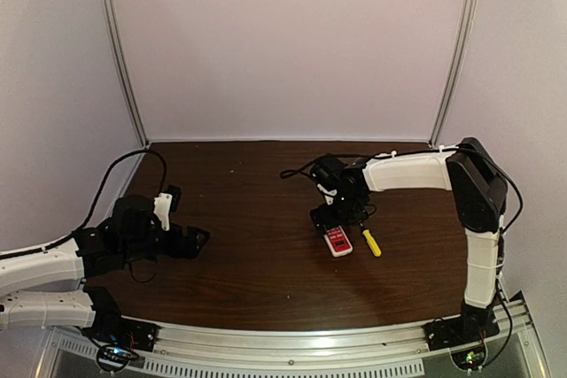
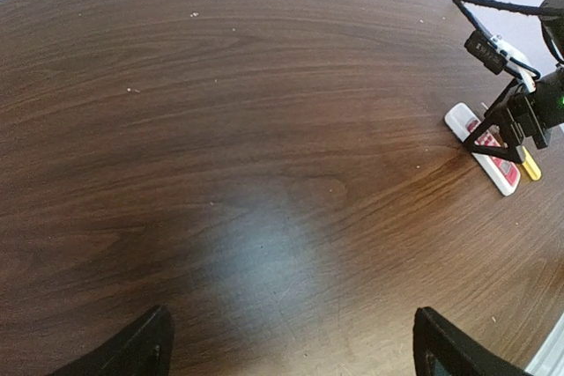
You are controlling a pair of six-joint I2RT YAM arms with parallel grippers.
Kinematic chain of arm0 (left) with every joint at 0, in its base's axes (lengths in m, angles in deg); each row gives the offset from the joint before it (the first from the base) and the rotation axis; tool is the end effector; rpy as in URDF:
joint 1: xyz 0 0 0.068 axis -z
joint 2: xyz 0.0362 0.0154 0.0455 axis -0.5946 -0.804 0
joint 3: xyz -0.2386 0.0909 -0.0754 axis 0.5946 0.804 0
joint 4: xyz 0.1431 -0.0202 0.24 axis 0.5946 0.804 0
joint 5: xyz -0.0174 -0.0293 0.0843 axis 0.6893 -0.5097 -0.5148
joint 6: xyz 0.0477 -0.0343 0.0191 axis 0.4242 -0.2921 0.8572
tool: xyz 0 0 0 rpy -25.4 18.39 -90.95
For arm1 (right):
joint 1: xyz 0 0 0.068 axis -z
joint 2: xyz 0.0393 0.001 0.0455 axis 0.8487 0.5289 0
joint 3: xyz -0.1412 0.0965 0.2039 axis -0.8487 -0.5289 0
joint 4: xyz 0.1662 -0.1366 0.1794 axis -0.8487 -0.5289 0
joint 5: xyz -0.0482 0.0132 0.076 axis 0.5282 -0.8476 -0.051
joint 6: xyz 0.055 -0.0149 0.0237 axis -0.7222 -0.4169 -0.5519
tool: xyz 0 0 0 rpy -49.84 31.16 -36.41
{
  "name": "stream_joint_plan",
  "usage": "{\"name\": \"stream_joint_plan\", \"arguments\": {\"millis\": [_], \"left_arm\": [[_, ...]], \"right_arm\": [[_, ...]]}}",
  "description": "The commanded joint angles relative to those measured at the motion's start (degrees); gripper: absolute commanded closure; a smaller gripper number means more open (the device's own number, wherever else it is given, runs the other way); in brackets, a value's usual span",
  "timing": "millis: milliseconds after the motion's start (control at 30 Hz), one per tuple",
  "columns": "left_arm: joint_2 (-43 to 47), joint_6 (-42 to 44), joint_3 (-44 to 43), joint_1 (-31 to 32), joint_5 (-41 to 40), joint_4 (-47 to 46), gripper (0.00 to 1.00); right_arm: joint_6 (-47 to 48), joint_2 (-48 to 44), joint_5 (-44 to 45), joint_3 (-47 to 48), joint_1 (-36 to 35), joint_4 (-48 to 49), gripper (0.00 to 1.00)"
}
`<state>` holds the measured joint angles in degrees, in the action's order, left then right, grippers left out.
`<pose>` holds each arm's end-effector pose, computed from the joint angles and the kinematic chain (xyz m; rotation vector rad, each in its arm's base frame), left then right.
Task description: Unload the batteries from the remote control
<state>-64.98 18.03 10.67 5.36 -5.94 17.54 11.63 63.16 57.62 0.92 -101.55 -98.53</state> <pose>0.1611 -0.1366 0.1732 0.1095 2.2250 -0.6055 0.3046 0.2874 0.1327 -0.5035 2.8415 0.2029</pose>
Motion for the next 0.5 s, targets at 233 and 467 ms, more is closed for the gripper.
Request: {"name": "stream_joint_plan", "arguments": {"millis": [233, 467], "left_arm": [[-0.54, -0.42, 0.61, 0.32, -1.73, -0.74, 0.04], [-0.85, -0.41, 0.56, 0.22, -1.85, -0.69, 0.04]], "right_arm": [[2.79, 4.89, -4.19, 6.12, 1.99, -6.41, 0.15], [2.56, 5.8, -4.28, 6.99, 2.0, -7.02, 0.23]]}}
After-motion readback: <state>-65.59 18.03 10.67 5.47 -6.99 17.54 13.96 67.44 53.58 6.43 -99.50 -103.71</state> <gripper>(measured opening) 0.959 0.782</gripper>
